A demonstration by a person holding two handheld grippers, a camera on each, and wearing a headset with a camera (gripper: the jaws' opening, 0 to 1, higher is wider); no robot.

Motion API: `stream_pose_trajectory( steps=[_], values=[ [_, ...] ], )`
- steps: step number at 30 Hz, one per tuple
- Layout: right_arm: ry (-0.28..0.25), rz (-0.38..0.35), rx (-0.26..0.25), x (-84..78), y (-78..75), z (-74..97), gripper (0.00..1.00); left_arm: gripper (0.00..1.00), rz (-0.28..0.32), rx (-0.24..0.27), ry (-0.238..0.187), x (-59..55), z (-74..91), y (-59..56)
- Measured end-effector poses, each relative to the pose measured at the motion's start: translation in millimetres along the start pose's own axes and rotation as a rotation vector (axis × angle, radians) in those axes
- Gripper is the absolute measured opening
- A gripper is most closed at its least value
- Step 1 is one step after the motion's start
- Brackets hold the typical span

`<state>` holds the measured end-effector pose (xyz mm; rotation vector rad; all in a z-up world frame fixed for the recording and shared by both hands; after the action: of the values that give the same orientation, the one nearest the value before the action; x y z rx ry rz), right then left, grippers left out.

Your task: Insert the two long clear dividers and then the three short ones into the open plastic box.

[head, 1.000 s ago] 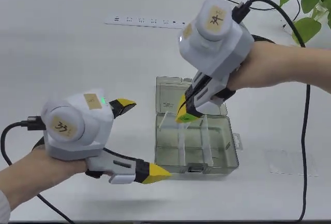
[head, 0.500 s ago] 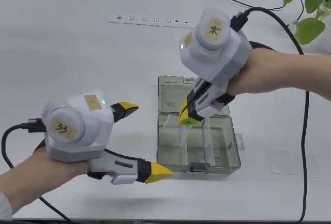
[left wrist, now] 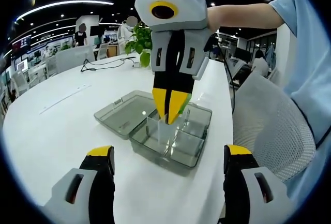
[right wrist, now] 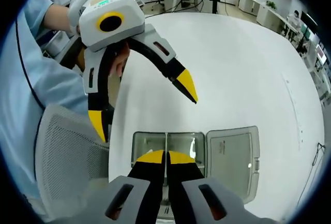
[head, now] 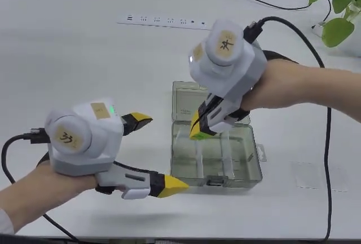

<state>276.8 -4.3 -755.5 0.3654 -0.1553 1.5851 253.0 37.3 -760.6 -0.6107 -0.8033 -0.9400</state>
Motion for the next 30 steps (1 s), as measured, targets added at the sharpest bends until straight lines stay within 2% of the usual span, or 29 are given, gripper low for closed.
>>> stream_pose_trajectory(
  steps=[7,15,24,30],
  values=[
    [0.010,0.009,-0.030,-1.8,-1.0,-11.9,0.02,0.88,0.007,0.001,-0.003,-0.7,0.3,0.1],
    [-0.006,0.003,-0.057,-3.7,-1.2,-20.9,0.01,0.87,0.019,0.001,-0.005,-2.9,1.6,0.3],
    [0.024,0.009,-0.066,-5.4,-1.1,-35.1,0.02,0.86,0.018,-0.001,-0.005,-3.8,1.3,-0.7],
    [0.030,0.013,-0.103,-8.7,0.0,-41.4,0.01,0.85,0.021,0.000,-0.009,-3.8,1.8,-1.1]
  ],
)
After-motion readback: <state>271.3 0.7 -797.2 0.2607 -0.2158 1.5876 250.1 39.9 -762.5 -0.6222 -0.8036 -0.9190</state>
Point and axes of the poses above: the centre of the closed fingertips' face, and the gripper's own axes: z roughly backward along the fingers, y roughly to its left, x roughly out of its top, the point moved 2 cm from there along z, roughly backward along the fingers, and after that the axes turned 6 degrees about y, right-handed, at the moved point
